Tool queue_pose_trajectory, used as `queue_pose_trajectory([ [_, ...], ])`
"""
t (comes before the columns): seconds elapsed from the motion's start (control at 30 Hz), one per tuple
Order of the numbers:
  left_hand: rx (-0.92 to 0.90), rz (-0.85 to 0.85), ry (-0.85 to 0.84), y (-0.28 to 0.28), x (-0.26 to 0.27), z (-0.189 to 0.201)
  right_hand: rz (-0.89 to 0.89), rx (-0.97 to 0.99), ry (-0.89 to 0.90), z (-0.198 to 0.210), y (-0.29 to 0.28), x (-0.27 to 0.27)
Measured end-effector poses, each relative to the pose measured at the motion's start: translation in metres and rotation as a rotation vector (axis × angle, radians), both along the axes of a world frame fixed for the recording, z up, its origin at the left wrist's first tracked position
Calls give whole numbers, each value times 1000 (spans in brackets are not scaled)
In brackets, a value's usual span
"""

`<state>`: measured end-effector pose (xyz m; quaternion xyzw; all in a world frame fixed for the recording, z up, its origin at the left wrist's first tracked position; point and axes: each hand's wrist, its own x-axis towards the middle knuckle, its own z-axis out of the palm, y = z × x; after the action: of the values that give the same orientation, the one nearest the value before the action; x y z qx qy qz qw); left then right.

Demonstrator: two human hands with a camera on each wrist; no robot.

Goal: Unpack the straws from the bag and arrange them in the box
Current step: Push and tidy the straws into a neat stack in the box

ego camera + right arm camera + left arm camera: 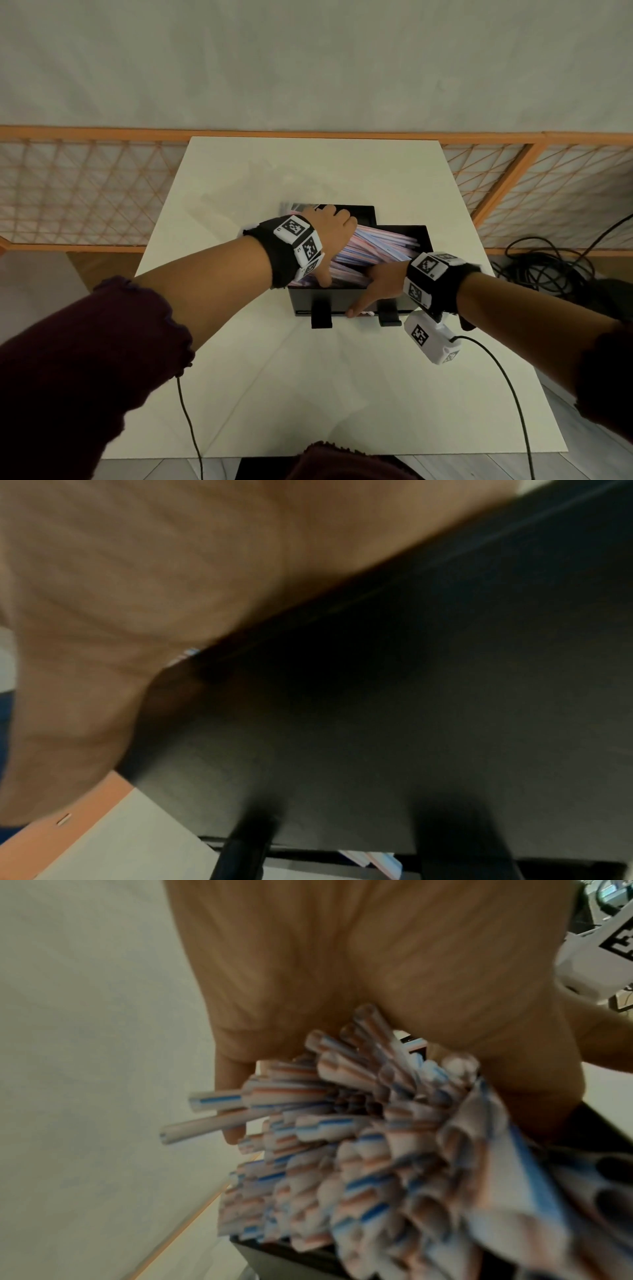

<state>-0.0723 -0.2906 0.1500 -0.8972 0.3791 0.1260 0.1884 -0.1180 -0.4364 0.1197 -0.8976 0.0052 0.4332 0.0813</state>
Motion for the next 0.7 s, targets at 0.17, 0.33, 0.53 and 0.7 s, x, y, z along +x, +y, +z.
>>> queue_pose_trajectory([
  [0.17, -4, 24, -40, -4, -6, -1, -62, -6, 24, -7, -7, 7],
  [0.33, -7, 45, -77, -4, -12, -2, -163, 127, 26, -17, -5, 10],
  [0.53, -26, 50, -96, -3, -16, -3, -242, 362, 44, -17, -5, 10],
  [0.7, -34, 61, -110, -1, -22, -2, -296, 640, -152, -12, 2, 7],
])
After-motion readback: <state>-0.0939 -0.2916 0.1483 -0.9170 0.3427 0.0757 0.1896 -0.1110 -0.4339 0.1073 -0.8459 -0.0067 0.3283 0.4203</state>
